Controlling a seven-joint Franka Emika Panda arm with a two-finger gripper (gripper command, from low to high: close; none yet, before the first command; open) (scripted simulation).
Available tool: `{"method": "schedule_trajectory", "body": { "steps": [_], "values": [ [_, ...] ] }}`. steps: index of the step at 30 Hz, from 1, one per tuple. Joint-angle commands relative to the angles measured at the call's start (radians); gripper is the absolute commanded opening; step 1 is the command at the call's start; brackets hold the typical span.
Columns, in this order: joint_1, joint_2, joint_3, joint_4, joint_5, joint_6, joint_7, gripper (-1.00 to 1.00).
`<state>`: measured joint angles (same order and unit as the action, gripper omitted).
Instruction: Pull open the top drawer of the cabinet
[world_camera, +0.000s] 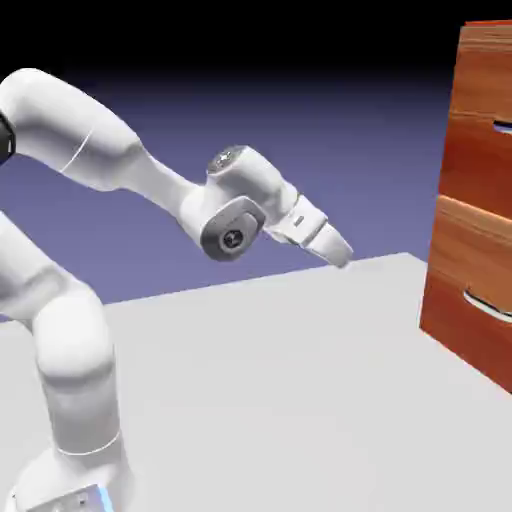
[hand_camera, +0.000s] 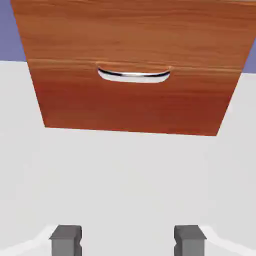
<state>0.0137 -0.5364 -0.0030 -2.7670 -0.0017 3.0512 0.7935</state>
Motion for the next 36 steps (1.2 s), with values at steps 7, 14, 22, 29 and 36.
{"method": "schedule_trajectory", "body": {
  "steps": [7, 14, 22, 29, 36],
  "values": [
    [0.010, 0.195, -0.017, 0.250, -0.010, 0.082, 0.304, 0.00],
    [0.019, 0.390, -0.035, 0.500, -0.019, 0.165, 0.609, 0.00],
    [0.030, 0.613, -0.055, 0.785, -0.030, 0.259, 0.957, 0.00],
    [0.040, 0.808, -0.072, 1.035, -0.039, 0.342, 1.261, 0.00],
    [0.050, 1.003, -0.089, 1.285, -0.049, 0.424, 1.566, 0.00]
  ]
}}
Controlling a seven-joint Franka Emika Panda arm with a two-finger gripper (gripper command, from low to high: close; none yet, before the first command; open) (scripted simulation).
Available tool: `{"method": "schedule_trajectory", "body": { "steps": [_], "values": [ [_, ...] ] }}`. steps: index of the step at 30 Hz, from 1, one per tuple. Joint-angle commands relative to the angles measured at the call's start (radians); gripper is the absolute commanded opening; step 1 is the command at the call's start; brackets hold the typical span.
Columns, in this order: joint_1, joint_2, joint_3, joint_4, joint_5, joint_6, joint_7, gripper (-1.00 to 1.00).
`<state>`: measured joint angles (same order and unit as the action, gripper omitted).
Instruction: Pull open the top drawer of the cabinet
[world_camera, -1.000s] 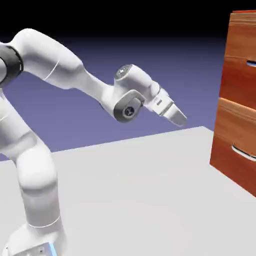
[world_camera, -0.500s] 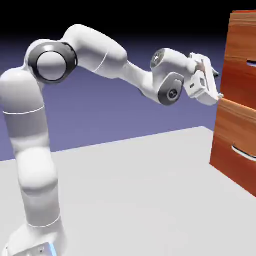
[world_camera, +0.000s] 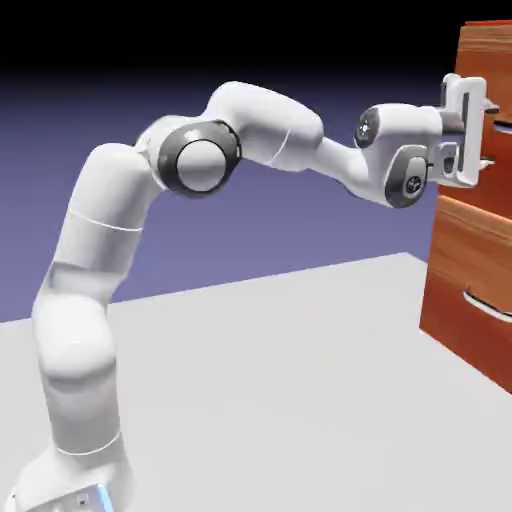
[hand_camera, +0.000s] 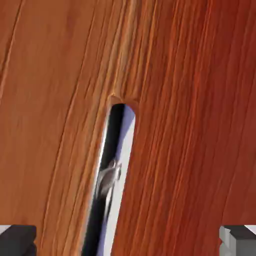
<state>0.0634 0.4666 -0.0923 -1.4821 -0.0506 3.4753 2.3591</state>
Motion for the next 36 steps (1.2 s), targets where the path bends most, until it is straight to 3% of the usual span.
{"method": "schedule_trajectory", "body": {
  "steps": [1, 15, 16, 17, 36],
  "values": [
    [0.001, 0.028, -0.002, 0.036, -0.001, 0.012, 0.044, 0.00],
    [-0.039, 0.285, 0.042, 0.449, -0.009, -0.120, 0.090, 0.00],
    [-0.039, 0.285, 0.042, 0.449, -0.009, -0.120, 0.090, -1.00],
    [-0.039, 0.285, 0.042, 0.449, -0.009, -0.120, 0.090, -1.00],
    [0.037, -0.146, -0.023, -0.240, 0.028, 0.137, 0.053, -1.00]
  ]
}}
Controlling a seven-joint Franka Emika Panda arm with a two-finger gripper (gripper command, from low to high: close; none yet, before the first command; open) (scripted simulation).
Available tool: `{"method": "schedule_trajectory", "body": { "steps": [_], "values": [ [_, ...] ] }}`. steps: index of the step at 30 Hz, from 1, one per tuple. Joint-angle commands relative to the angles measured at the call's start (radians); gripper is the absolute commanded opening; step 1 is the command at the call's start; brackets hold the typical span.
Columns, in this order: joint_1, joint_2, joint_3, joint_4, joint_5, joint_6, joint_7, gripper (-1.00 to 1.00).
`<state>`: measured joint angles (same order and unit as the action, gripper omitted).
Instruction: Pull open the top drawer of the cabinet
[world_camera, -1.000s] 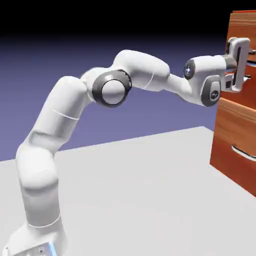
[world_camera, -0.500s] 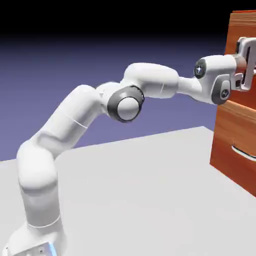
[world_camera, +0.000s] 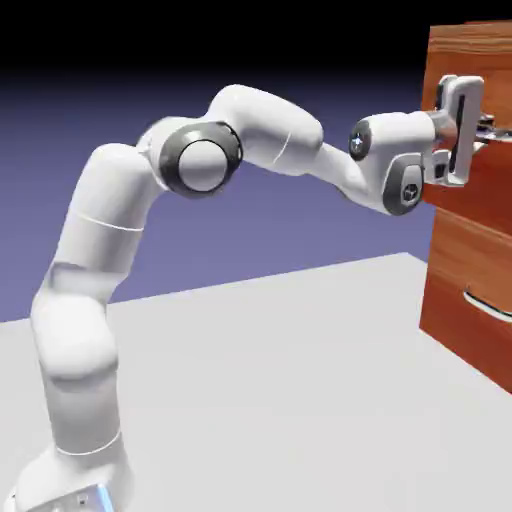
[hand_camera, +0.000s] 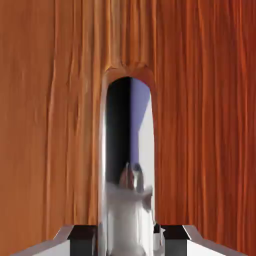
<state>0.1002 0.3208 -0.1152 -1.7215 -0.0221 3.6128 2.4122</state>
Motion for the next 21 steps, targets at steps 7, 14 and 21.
{"method": "schedule_trajectory", "body": {
  "steps": [7, 14, 21],
  "values": [
    [0.028, -0.181, -0.010, -0.254, 0.028, 0.072, -0.044, -1.00],
    [0.042, -0.385, -0.001, -0.507, 0.068, 0.124, -0.101, -1.00],
    [0.032, -0.487, 0.019, -0.614, 0.131, 0.125, -0.167, 1.00]
  ]
}}
